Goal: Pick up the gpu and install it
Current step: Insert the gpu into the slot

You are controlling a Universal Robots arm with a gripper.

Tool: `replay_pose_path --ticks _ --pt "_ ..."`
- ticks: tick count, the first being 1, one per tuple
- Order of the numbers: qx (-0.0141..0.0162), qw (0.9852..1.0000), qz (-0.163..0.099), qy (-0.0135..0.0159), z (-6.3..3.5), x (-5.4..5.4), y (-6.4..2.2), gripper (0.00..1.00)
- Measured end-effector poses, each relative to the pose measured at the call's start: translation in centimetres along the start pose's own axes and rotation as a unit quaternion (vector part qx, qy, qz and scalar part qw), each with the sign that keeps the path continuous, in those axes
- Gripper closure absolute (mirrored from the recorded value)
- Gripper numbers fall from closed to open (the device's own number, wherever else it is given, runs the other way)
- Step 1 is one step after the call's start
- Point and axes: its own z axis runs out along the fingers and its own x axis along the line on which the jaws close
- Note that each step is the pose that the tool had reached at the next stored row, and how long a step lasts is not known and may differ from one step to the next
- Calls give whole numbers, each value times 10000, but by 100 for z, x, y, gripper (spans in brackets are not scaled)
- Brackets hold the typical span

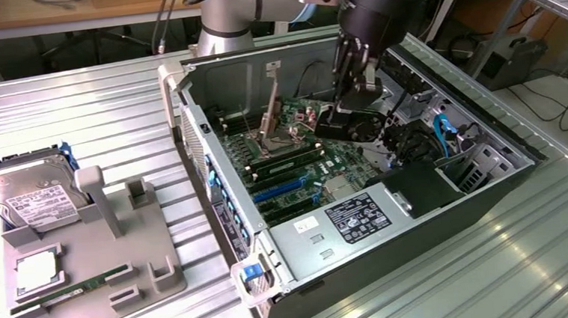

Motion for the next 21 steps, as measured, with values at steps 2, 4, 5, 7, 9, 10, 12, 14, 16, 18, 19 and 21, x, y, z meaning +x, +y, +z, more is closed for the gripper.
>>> replay_pose_path --ticks 2,4,5,7,9,10,12,14,16,18,19,21 --pt "4 9998 -185 14 11 0 -1 74" --pt "9 9992 -410 31 23 0 -2 74" --pt "11 9987 -499 38 28 0 -2 74" --pt "17 9973 -736 55 41 -1 -3 74" --pt "20 9958 -912 69 50 -1 -4 74" --pt "22 9949 -1004 75 55 -1 -4 74" --pt "27 9927 -1207 90 66 -1 -5 74" --pt "30 9900 -1405 103 78 -2 -6 74" --pt "34 9872 -1588 115 89 -2 -7 74" --pt "37 9841 -1771 126 100 -2 -7 74" --pt "39 9821 -1877 131 107 -2 -8 74" --pt "41 9772 -2118 140 123 -3 -9 74"
